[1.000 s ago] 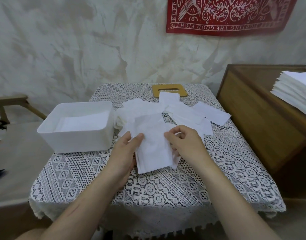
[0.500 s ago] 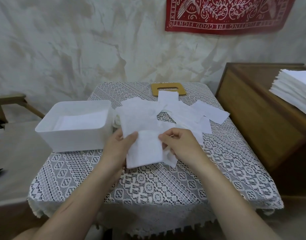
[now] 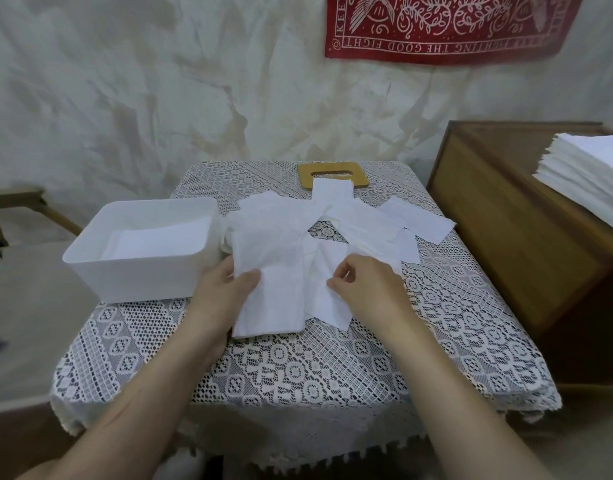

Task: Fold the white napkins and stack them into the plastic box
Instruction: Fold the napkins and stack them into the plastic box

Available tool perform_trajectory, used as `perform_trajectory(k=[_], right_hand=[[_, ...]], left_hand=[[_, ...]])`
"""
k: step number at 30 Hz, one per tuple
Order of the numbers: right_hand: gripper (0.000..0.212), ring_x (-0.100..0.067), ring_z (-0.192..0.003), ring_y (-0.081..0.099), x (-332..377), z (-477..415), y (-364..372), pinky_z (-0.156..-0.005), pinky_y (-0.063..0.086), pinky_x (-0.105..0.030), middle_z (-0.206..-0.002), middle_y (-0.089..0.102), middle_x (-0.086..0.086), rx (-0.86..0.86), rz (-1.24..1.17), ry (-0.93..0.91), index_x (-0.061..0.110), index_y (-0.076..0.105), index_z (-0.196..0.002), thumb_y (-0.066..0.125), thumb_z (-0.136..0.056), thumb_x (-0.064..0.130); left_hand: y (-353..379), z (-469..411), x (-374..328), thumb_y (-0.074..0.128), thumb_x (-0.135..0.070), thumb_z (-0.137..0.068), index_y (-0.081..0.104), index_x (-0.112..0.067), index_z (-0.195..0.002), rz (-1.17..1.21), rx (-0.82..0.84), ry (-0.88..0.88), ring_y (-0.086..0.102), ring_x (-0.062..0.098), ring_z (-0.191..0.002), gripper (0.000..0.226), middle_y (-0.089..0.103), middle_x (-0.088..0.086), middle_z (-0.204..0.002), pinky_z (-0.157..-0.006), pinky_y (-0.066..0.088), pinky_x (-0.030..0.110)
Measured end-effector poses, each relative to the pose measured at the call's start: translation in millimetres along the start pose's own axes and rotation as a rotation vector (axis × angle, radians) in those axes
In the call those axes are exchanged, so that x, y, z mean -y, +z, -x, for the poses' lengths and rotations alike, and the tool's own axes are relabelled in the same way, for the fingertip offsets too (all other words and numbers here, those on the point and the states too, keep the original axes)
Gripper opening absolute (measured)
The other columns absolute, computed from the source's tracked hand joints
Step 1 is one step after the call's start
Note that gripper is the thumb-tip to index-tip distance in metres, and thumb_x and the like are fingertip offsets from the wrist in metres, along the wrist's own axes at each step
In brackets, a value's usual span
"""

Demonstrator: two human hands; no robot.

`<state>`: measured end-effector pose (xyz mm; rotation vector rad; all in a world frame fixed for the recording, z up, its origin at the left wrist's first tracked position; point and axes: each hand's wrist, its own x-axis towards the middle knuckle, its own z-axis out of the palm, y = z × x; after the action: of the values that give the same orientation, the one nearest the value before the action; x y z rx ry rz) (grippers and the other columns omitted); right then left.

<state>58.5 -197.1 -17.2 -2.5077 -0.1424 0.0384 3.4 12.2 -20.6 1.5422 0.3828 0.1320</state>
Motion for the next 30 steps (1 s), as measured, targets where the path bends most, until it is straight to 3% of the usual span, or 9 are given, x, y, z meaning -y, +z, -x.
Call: perform_trajectory(k=[4, 16, 18, 21, 25, 30], right_hand=[[0.011, -0.021, -0.087, 0.065, 2, -1, 3, -0.08, 0.056, -0.039, -0.09, 0.068, 0.01, -0.023, 0.05, -0.036, 0.026, 0.066, -0.09, 0.057, -0.096, 0.03], [0.013, -0.019, -0.085, 0.062, 0, -3, 5, -0.08, 0.053, -0.04, -0.097, 0.063, 0.004, 0.008, 0.098, -0.139, 0.021, 0.06, -0.095, 0.052, -0.102, 0.029], [0.011, -0.019, -0.086, 0.06, 1, -2, 0, -0.08, 0.051, -0.039, -0.097, 0.06, 0.006, -0.004, 0.061, -0.206, 0.022, 0.058, -0.093, 0.054, -0.102, 0.028], [0.01, -0.012, -0.084, 0.056, -1, 2, -8, -0.073, 0.045, -0.033, -0.095, 0.054, 0.012, 0.078, 0.035, -0.289, 0.024, 0.058, -0.092, 0.057, -0.101, 0.027], [0.014, -0.01, -0.085, 0.058, -9, 3, -6, -0.066, 0.039, -0.026, -0.098, 0.055, 0.012, 0.147, 0.059, -0.235, 0.029, 0.062, -0.086, 0.059, -0.099, 0.032], [0.013, -0.023, -0.095, 0.064, -12, 0, -11, -0.084, 0.052, -0.038, -0.104, 0.065, 0.005, 0.003, 0.106, -0.059, 0.026, 0.065, -0.1, 0.06, -0.097, 0.037]], left_hand=[[-2, 0, 0, 0.06, -0.013, -0.102, 0.072, -0.025, -0.109, 0.009, 0.008, -0.008, 0.074, 0.027, -0.105, 0.017, 0.079, 0.001, -0.111, -0.097, 0.057, 0.054], [-6, 2, 0, 0.06, -0.014, -0.103, 0.071, -0.022, -0.115, 0.011, 0.034, -0.036, 0.074, 0.029, -0.105, 0.019, 0.079, 0.002, -0.11, -0.093, 0.059, 0.052], [-8, 3, 0, 0.058, -0.013, -0.103, 0.072, -0.022, -0.114, 0.007, 0.043, -0.031, 0.075, 0.027, -0.102, 0.019, 0.08, 0.001, -0.108, -0.088, 0.06, 0.049], [-12, 5, -1, 0.057, -0.014, -0.104, 0.071, -0.021, -0.114, -0.006, 0.048, -0.002, 0.077, 0.024, -0.093, 0.019, 0.08, 0.001, -0.104, -0.068, 0.061, 0.039], [-16, 7, 0, 0.056, -0.012, -0.104, 0.072, -0.02, -0.112, -0.021, 0.057, 0.023, 0.078, 0.02, -0.093, 0.02, 0.081, -0.001, -0.105, -0.076, 0.059, 0.039], [-16, 6, -1, 0.055, -0.01, -0.104, 0.072, -0.018, -0.112, -0.011, 0.071, 0.017, 0.078, 0.019, -0.092, 0.02, 0.081, 0.0, -0.105, -0.075, 0.059, 0.036]])
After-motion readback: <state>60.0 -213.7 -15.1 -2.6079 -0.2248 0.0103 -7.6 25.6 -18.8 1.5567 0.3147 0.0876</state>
